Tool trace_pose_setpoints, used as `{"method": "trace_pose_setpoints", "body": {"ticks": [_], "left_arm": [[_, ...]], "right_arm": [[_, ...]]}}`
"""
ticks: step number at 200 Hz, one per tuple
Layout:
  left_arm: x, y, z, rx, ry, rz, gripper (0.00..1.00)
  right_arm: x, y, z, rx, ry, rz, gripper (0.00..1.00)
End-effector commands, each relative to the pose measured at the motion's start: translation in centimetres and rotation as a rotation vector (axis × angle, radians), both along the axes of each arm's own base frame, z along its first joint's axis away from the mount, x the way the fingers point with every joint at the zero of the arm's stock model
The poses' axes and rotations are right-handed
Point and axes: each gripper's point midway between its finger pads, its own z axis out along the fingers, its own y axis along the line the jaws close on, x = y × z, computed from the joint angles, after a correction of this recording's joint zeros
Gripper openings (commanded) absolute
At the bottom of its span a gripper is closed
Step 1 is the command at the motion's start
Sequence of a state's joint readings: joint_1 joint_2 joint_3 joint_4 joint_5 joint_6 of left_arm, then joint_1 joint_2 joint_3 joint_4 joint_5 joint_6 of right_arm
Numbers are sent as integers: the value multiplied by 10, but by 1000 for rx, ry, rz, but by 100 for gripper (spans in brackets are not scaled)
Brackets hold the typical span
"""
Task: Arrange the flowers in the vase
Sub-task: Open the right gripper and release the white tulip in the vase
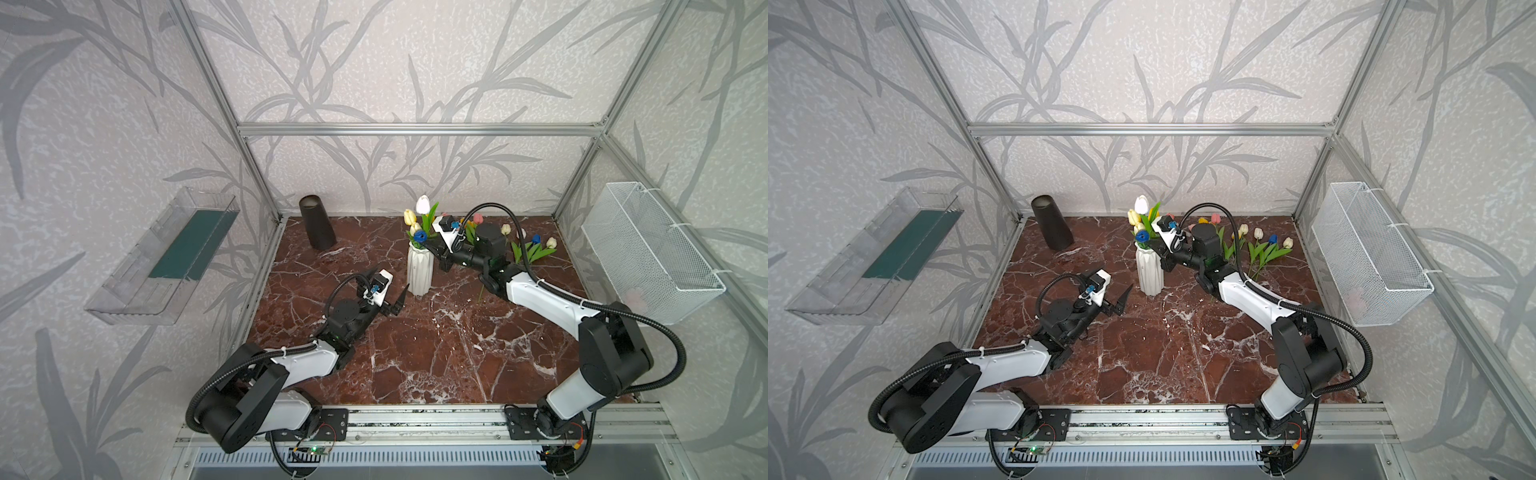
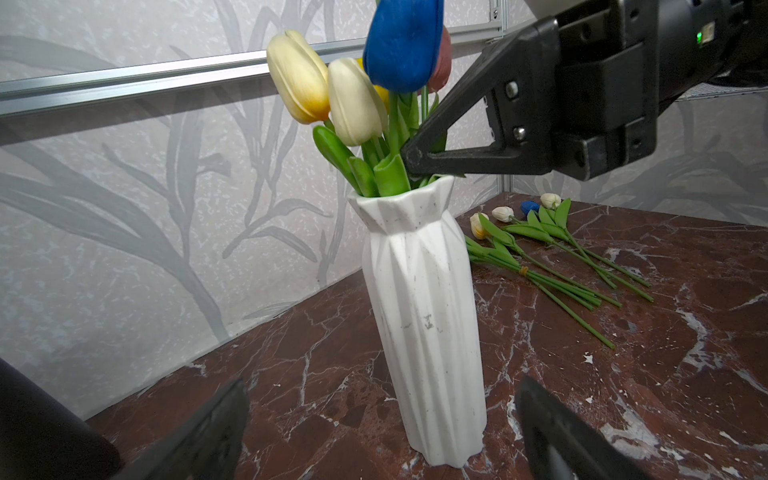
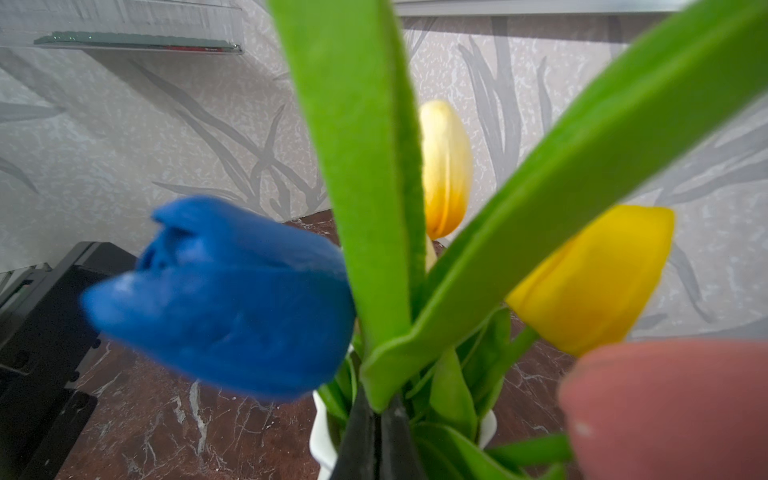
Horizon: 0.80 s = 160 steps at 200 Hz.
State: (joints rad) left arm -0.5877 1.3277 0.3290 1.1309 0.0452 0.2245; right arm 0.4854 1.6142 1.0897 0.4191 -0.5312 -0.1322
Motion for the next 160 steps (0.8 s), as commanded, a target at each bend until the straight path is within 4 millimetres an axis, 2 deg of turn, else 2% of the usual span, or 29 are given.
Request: {"method": "trace_pose_setpoints", "body": {"ticks": [1,12,30,42,58,85,103,124,135,140,142,160], "left_arm": [[-1,3,6,-25,-29,7,99],[-1,4,6,-27,-28,9,100],[-1,4,6,-26,-27,10,100],[0,4,7,-26,-26,12,99],[1,3,8,-29,-28,10,99],[2,2,12,-34,-36,7,99],[1,2,13,-34,-41,7,100],[0,3,11,-31,-34,11,100],[0,3,11,-29,-32,10,100],[0,3,10,-29,-31,8,100],[0,3,10,-28,-30,8,99],[0,3,11,-30,-33,8,100]], "right_arm": [[-1,-1,-26,-38,62,-9,14],[-2,-2,-19,-27,50,-13,20],[-5,-6,-4,-7,26,-29,41],[-9,-10,8,8,3,-41,50],[-14,-17,26,30,-24,-65,58],[-25,-30,37,56,-43,-105,64],[-34,-39,34,93,-56,-134,70],[-38,-47,15,109,-49,-163,78],[-36,-42,0,96,-20,-142,82],[-36,-38,-7,94,-7,-124,97],[-36,-37,-9,93,-2,-119,100],[-31,-27,-22,115,17,-86,99]]}}
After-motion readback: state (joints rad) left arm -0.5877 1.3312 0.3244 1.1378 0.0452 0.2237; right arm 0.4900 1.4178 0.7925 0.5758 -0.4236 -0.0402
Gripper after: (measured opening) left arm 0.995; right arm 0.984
